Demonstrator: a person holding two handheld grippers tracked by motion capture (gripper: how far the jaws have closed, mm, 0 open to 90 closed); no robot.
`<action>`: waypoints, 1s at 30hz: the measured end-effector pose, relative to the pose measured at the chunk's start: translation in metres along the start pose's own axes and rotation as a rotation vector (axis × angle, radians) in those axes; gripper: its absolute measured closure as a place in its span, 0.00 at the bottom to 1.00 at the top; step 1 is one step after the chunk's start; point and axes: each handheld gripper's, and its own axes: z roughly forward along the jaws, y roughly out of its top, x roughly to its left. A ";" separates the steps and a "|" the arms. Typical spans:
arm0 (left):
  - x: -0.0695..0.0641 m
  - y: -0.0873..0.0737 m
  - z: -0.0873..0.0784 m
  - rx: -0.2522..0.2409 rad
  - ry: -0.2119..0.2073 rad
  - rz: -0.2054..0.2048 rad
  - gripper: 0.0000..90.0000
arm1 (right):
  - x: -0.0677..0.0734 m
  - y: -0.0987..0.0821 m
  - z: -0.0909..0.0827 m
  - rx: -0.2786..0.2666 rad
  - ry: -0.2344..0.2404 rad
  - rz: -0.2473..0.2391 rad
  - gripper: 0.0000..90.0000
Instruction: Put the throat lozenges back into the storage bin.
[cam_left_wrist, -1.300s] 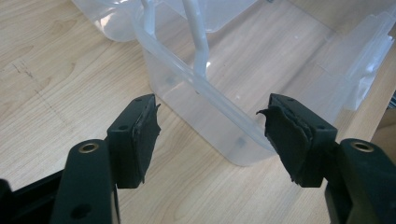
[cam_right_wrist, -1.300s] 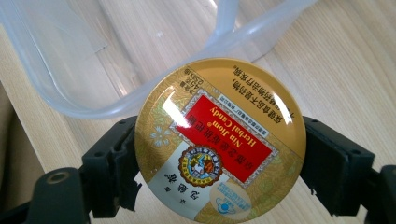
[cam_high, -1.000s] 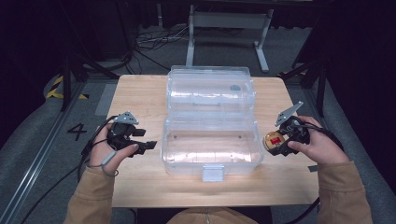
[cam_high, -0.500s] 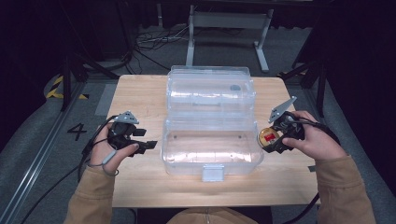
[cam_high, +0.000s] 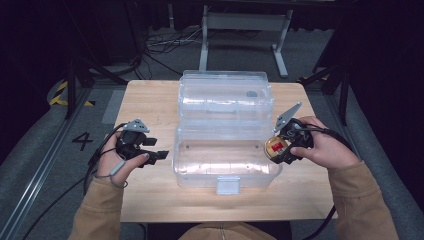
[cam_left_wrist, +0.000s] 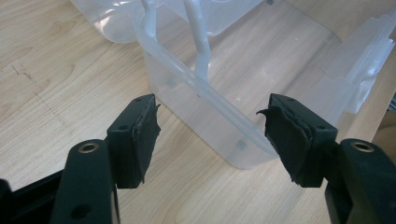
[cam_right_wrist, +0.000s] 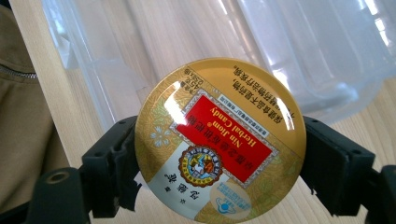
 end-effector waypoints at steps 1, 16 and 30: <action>0.000 0.000 0.000 -0.001 -0.002 -0.004 0.39 | 0.001 0.002 0.001 0.006 0.003 0.002 0.22; 0.000 0.000 0.001 -0.001 -0.003 -0.006 0.39 | 0.011 0.019 0.013 0.022 0.040 -0.026 0.22; 0.001 0.000 0.001 -0.001 -0.001 -0.003 0.39 | 0.016 0.016 0.033 0.005 0.054 0.027 0.22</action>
